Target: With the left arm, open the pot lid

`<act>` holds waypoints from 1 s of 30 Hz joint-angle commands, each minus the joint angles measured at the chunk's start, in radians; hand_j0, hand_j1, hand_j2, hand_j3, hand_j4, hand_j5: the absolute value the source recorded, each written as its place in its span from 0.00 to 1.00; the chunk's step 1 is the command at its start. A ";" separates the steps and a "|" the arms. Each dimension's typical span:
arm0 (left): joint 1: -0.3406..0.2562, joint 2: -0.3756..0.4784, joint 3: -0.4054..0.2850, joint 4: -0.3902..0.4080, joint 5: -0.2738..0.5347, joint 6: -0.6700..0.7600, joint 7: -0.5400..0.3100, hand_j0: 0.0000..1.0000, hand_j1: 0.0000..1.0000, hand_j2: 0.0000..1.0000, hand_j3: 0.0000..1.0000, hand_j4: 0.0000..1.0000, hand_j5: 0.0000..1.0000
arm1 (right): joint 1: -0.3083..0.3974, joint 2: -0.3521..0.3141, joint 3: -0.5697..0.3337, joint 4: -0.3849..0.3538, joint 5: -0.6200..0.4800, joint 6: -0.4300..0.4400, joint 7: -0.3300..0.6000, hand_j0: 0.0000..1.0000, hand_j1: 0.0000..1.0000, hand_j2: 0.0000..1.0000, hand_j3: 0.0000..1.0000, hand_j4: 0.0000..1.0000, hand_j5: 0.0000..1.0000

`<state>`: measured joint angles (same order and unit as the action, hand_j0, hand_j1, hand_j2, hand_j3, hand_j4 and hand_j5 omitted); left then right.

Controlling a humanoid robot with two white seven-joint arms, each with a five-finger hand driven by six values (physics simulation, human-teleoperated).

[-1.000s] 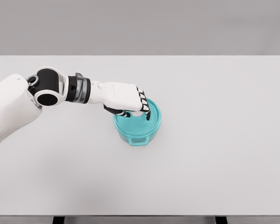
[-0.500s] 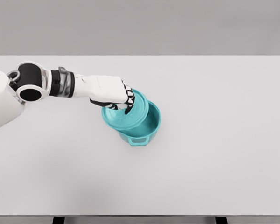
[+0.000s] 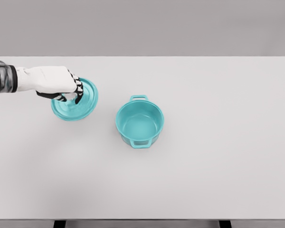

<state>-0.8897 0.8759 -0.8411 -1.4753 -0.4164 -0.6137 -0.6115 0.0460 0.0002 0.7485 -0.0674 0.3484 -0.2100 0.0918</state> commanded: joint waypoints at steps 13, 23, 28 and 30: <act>0.029 0.011 -0.003 0.047 0.008 0.003 0.001 1.00 1.00 1.00 1.00 1.00 1.00 | 0.000 0.000 0.000 0.000 0.000 0.000 0.002 1.00 1.00 1.00 1.00 1.00 1.00; 0.035 0.014 0.004 0.125 0.093 0.003 0.001 1.00 1.00 1.00 1.00 1.00 1.00 | 0.000 0.000 0.000 0.000 0.000 0.000 0.000 1.00 1.00 1.00 1.00 1.00 1.00; 0.037 0.028 0.027 0.250 0.097 0.003 0.001 1.00 1.00 1.00 1.00 1.00 1.00 | 0.000 0.000 0.000 0.000 0.000 0.000 0.000 1.00 1.00 1.00 1.00 1.00 1.00; 0.035 0.028 0.027 0.253 0.097 0.003 0.001 1.00 1.00 1.00 1.00 1.00 1.00 | 0.000 0.000 0.000 0.000 0.000 0.000 0.000 1.00 1.00 1.00 1.00 1.00 1.00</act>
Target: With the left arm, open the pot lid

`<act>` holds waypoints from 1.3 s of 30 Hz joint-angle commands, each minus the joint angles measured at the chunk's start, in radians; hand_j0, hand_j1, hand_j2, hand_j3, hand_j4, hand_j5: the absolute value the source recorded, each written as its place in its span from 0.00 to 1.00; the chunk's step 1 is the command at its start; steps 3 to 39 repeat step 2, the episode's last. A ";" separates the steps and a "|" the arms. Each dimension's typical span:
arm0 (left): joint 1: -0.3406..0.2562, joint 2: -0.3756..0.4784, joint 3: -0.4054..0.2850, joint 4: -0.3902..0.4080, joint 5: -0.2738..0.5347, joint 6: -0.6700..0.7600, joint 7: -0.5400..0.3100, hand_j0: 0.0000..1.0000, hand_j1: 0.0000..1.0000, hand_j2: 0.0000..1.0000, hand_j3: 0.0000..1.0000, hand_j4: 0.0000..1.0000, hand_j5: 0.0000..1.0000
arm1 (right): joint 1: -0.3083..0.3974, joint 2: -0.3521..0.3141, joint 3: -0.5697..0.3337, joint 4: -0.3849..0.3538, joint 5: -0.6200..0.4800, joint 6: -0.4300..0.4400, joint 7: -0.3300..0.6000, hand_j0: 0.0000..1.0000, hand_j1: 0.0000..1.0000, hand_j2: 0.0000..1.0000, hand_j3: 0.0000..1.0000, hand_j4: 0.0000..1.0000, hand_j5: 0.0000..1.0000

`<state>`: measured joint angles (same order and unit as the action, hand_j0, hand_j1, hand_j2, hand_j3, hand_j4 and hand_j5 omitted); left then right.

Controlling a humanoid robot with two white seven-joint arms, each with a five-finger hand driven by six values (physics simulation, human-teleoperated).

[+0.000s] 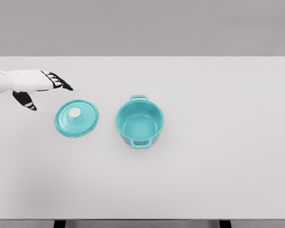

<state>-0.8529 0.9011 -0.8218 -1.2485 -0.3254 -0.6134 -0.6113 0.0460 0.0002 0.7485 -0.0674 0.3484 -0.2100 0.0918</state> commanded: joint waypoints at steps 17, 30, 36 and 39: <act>-0.002 0.002 0.007 0.026 0.006 0.003 0.000 1.00 1.00 1.00 1.00 1.00 1.00 | 0.000 0.000 0.000 0.000 0.000 0.000 0.000 1.00 1.00 1.00 1.00 1.00 1.00; -0.002 0.002 0.007 0.026 0.006 0.003 0.000 1.00 1.00 1.00 1.00 1.00 1.00 | 0.000 0.000 0.000 0.000 0.000 0.000 0.000 1.00 1.00 1.00 1.00 1.00 1.00; -0.002 0.002 0.007 0.026 0.006 0.003 0.000 1.00 1.00 1.00 1.00 1.00 1.00 | 0.000 0.000 0.000 0.000 0.000 0.000 0.000 1.00 1.00 1.00 1.00 1.00 1.00; -0.002 0.002 0.007 0.026 0.006 0.003 0.000 1.00 1.00 1.00 1.00 1.00 1.00 | 0.000 0.000 0.000 0.000 0.000 0.000 0.000 1.00 1.00 1.00 1.00 1.00 1.00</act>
